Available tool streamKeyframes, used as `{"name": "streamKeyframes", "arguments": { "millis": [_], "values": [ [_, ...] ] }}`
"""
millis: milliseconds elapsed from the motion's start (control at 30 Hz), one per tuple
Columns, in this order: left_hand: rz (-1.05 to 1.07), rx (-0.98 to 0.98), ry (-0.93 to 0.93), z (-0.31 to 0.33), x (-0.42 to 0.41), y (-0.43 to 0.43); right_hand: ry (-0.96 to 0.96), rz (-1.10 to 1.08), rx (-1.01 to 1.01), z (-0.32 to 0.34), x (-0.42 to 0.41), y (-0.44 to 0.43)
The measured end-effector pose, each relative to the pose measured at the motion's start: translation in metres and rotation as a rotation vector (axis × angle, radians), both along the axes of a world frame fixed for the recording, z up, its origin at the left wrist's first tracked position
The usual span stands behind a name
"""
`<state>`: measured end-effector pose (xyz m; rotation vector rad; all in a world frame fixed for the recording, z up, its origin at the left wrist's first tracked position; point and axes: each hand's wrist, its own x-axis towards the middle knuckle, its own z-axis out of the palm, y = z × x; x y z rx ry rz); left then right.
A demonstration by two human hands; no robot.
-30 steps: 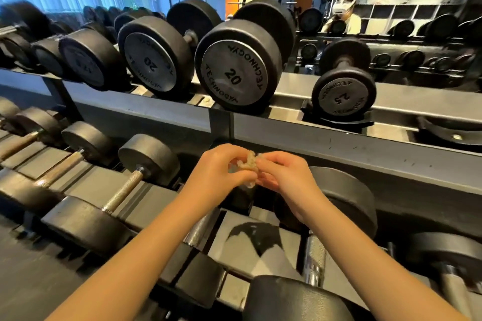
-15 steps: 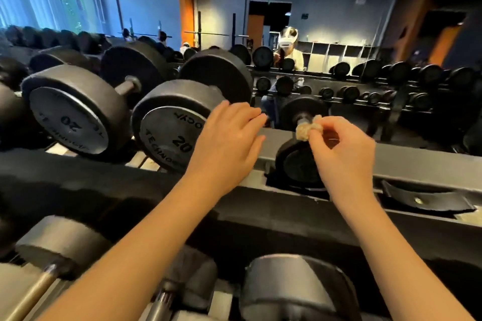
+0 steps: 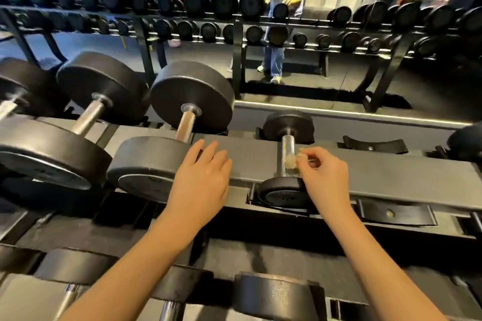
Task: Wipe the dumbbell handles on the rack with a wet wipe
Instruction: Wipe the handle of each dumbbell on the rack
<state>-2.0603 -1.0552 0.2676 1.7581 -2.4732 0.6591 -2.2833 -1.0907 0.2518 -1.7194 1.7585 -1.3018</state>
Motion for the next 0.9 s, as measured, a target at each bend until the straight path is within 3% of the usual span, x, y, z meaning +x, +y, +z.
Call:
{"name": "streamKeyframes", "arguments": {
  "millis": [133,300,600,900],
  "values": [
    [0.057,0.193,-0.132,0.026,0.009,-0.021,0.021,0.025,0.209,0.001,0.002,-0.021],
    [0.066,0.383,-0.114,0.056,0.016,-0.043,-0.006,0.130,0.323,0.006,0.001,-0.021],
    [0.100,0.379,-0.035,0.058,0.013,-0.048,0.056,0.015,0.244,-0.002,0.008,-0.056],
    [0.090,0.507,-0.010,0.059,0.013,-0.047,0.159,0.022,0.478,0.000,0.003,-0.045]
  ]
}}
